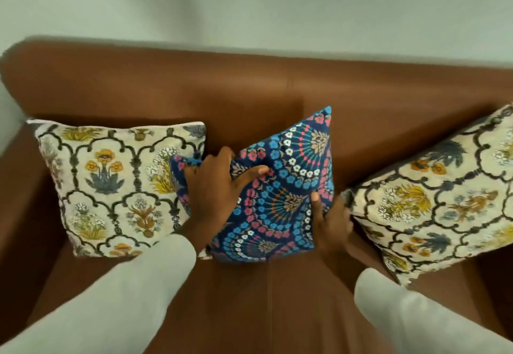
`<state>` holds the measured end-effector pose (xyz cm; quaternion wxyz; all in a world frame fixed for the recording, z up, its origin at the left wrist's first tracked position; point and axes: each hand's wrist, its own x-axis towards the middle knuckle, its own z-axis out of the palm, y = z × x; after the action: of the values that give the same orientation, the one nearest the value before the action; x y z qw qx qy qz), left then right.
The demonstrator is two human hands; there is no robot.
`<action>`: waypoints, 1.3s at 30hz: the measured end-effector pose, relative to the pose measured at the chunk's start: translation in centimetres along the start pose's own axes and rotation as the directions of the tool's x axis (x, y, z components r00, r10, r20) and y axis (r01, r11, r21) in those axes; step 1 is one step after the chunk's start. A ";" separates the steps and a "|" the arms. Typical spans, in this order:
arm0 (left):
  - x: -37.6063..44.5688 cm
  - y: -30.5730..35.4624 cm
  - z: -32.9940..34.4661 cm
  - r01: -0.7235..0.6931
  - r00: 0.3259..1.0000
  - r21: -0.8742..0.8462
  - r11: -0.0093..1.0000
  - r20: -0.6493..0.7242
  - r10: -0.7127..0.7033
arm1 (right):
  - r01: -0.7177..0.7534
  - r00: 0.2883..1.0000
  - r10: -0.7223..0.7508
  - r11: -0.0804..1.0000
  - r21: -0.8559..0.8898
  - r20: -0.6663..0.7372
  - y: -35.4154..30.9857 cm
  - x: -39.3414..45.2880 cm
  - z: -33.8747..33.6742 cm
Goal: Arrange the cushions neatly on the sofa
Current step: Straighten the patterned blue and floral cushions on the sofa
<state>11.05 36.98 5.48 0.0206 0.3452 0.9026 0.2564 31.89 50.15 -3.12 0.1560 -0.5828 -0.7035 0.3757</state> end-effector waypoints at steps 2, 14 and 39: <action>0.6 -0.8 -0.1 0.083 0.995 -0.070 0.994 -0.048 -0.086 | 0.069 0.979 -0.083 0.994 -0.079 -0.186 -1.9 1.2 -1.3; 2.4 -3.9 4.0 0.010 0.994 0.072 0.997 0.106 -0.018 | 0.054 0.968 -0.120 0.957 -0.285 -0.221 -3.7 2.8 -1.0; 2.1 -34.7 -16.3 0.119 0.985 0.209 0.971 0.096 -0.142 | 0.049 0.897 -0.012 0.996 -0.072 0.442 -15.0 -15.9 22.6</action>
<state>-15.30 9.12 3.40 0.0519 0.2991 0.9422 0.1419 10.79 26.79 -4.09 -0.0254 -0.4773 -0.7442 0.4666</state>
